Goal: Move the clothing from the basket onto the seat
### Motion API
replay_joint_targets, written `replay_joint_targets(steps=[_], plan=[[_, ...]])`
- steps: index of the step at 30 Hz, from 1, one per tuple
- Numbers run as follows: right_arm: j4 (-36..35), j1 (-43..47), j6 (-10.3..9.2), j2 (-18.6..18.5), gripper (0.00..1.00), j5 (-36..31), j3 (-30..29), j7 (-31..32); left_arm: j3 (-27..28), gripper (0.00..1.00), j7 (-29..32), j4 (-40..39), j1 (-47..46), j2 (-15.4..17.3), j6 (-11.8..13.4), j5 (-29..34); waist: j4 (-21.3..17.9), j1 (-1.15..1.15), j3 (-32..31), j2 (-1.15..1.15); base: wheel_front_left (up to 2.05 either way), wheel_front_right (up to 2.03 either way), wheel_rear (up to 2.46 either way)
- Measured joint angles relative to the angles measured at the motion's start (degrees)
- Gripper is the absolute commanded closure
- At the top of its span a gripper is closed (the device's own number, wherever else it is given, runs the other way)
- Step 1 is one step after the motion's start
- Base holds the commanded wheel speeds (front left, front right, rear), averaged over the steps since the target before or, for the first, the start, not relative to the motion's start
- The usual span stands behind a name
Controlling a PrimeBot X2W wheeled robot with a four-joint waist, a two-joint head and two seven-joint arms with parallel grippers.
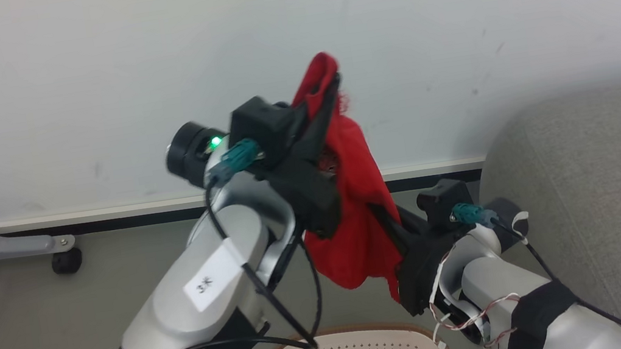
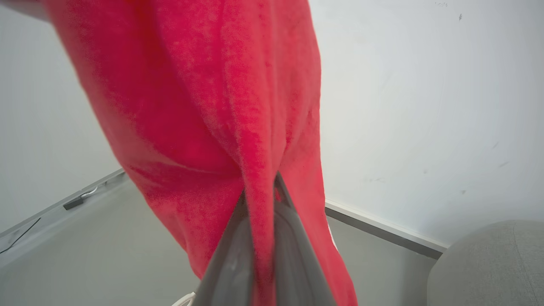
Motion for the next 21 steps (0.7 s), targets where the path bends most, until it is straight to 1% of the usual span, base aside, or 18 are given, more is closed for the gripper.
replay_joint_targets(steps=[1, 2, 3, 4, 8, 12, 17, 21], plan=[[0.16, -0.27, 0.24, 0.0, 1.0, 0.04, -0.21, -0.05, 0.42, 0.61, -0.21, 0.09, 0.48, 0.47, 0.24, -0.73, -0.27, 0.0, 0.04, 0.0, 0.0, 0.0, 0.0], [0.33, -0.65, 0.3, 0.01, 1.0, 0.04, -0.42, -0.16, 0.85, 0.42, -0.53, 0.15, 1.12, 0.9, 0.53, -1.24, -0.57, 0.0, 0.09, 0.0, 0.0, 0.0, 0.0], [0.51, -0.97, 0.45, 0.01, 1.0, 0.04, -0.67, -0.4, 1.21, 0.18, -0.76, 0.27, 1.81, 1.4, 0.67, -1.45, -0.87, 0.0, 0.13, 0.0, 0.0, 0.0, 0.0], [0.76, -1.3, 0.74, 0.0, 1.0, 0.04, -0.94, -0.55, 1.56, 0.0, -1.03, 0.35, 2.54, 1.79, 0.98, -1.56, -1.19, 0.0, 0.16, 0.0, 0.0, 0.0, 0.0], [2.13, -2.44, 1.21, -0.05, 1.0, 0.04, -2.11, -1.0, 2.36, 0.0, -1.8, 0.74, 4.91, 2.74, 1.13, -2.37, -2.55, 0.0, 0.27, 0.0, 0.0, 0.0, 0.0], [2.59, -3.44, 1.29, -0.47, 1.0, 0.04, -3.32, -1.09, 3.02, 0.0, -2.56, 0.71, 6.95, 3.58, 1.1, -2.8, -3.97, 0.0, 0.31, 0.0, 0.0, 0.0, 0.0], [2.69, -3.81, 1.29, -1.69, 1.0, 0.02, -4.12, -1.48, 3.31, 0.0, -3.45, 0.58, 10.88, 5.21, 1.1, -3.44, -5.9, 0.0, 0.31, 0.0, 0.0, 0.0, 0.0], [2.68, -4.03, 1.29, -3.01, 1.0, -0.26, -4.31, -1.51, 3.54, 0.0, -4.0, 0.44, 14.18, 5.73, 1.13, -4.88, -7.57, 0.0, 0.27, 0.0, 0.0, 0.0, 0.0]])
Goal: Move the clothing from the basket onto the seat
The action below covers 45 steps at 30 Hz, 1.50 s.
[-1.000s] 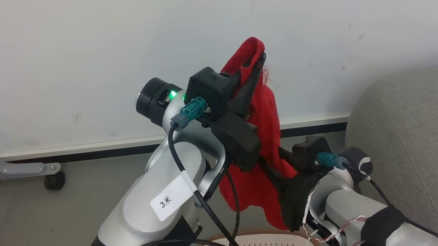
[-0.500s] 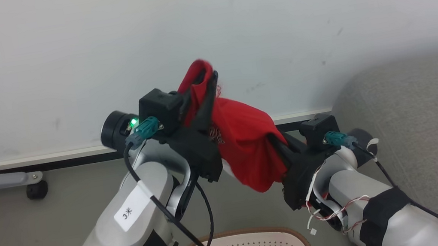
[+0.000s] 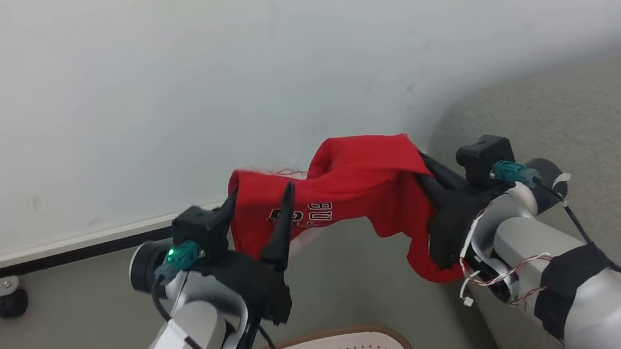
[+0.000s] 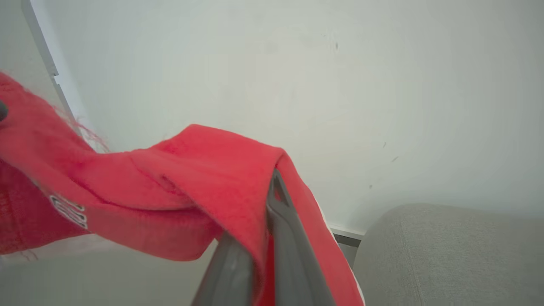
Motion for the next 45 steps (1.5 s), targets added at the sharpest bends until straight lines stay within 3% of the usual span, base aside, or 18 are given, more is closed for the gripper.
replay_joint_targets(steps=[14, 34, 45], plan=[[-3.18, 2.47, -0.67, -6.54, 1.0, -1.81, -1.54, -0.05, 0.26, 0.0, -1.07, -1.86, 8.93, 1.23, 0.38, -0.77, -7.41, 0.0, -0.29, 0.0, 0.0, 0.0, 0.0], [-14.83, 8.32, -3.12, -12.63, 1.0, -3.44, -4.26, -0.07, -1.76, 0.0, -1.98, -9.23, 15.38, -1.1, 1.86, 0.8, -20.59, 0.0, 0.83, 0.0, 0.0, 0.0, 0.0], [-18.98, 6.42, -3.65, -16.58, 1.0, -3.47, -8.43, -0.07, -3.43, 0.0, -1.99, -12.4, 15.15, -1.44, 2.68, 3.94, -22.0, 0.0, 5.83, 0.0, 0.0, 0.0, 0.0]])
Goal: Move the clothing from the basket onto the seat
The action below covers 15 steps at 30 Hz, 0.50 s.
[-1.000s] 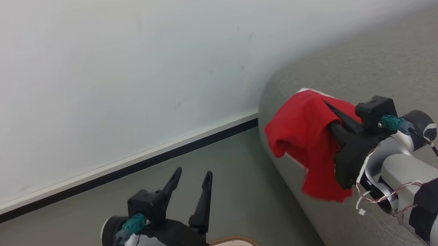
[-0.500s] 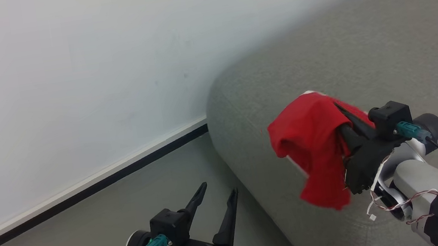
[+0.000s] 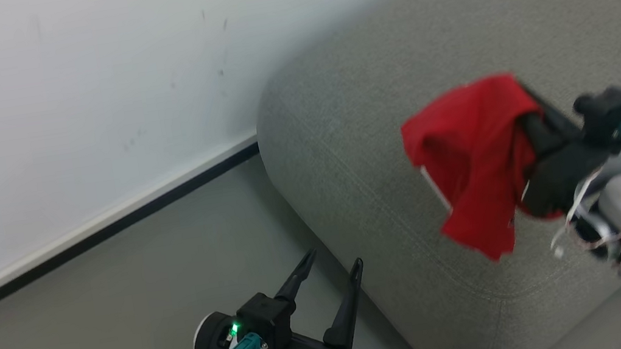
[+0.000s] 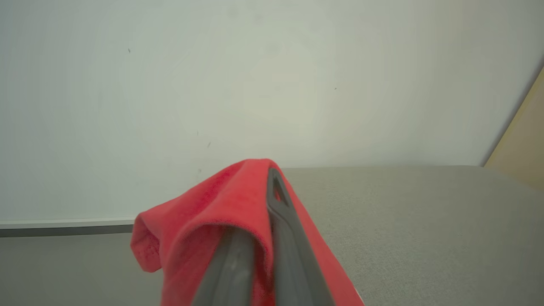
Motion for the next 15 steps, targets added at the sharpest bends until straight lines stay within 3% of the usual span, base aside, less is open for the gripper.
replay_joint_targets(steps=[9, 15], plan=[[2.79, -15.37, 1.57, -3.16, 1.0, 0.24, -5.24, -0.14, -0.42, 0.0, 0.0, -2.77, -2.66, 1.93, 0.67, 3.32, 2.26, 0.01, 6.1, 0.0, 0.0, 0.0, 0.0], [8.93, -25.08, 2.22, -7.26, 1.0, 0.85, -8.7, 0.66, -1.4, 0.0, 1.04, -5.76, -6.33, 1.96, 0.67, 4.95, 5.39, 0.0, 11.07, 0.0, 0.0, 0.0, 0.0]])
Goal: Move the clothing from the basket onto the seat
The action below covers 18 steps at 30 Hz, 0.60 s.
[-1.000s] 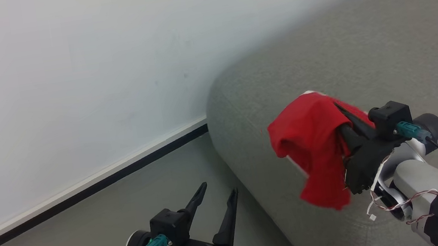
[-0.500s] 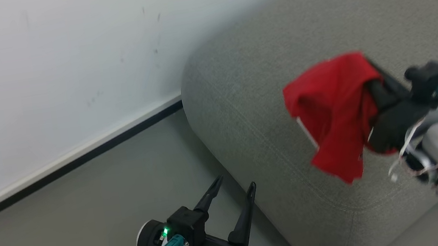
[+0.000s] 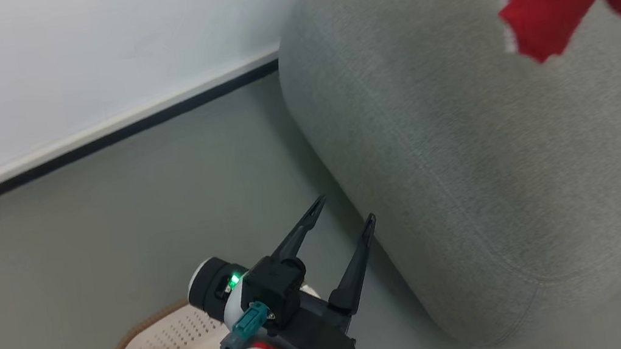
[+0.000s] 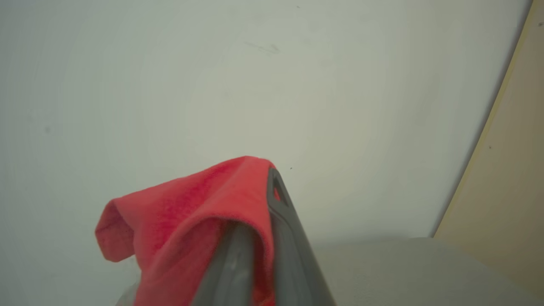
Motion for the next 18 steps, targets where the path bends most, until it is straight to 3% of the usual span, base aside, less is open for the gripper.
replay_joint_targets(steps=[10, 18], plan=[[6.95, -5.17, 1.38, -3.72, 1.0, 0.13, -1.48, 0.52, -0.19, 0.0, 1.77, -4.7, -3.93, 2.18, 0.16, 2.7, 4.09, 0.01, 6.98, 0.0, 0.0, 0.0, 0.0], [11.29, -5.27, 1.43, -2.42, 1.0, 1.1, -2.52, 0.45, 0.36, 0.0, 3.96, -8.39, -7.01, 4.63, 0.57, 5.52, 6.01, 0.01, 13.82, 0.0, 0.0, 0.0, 0.0]])
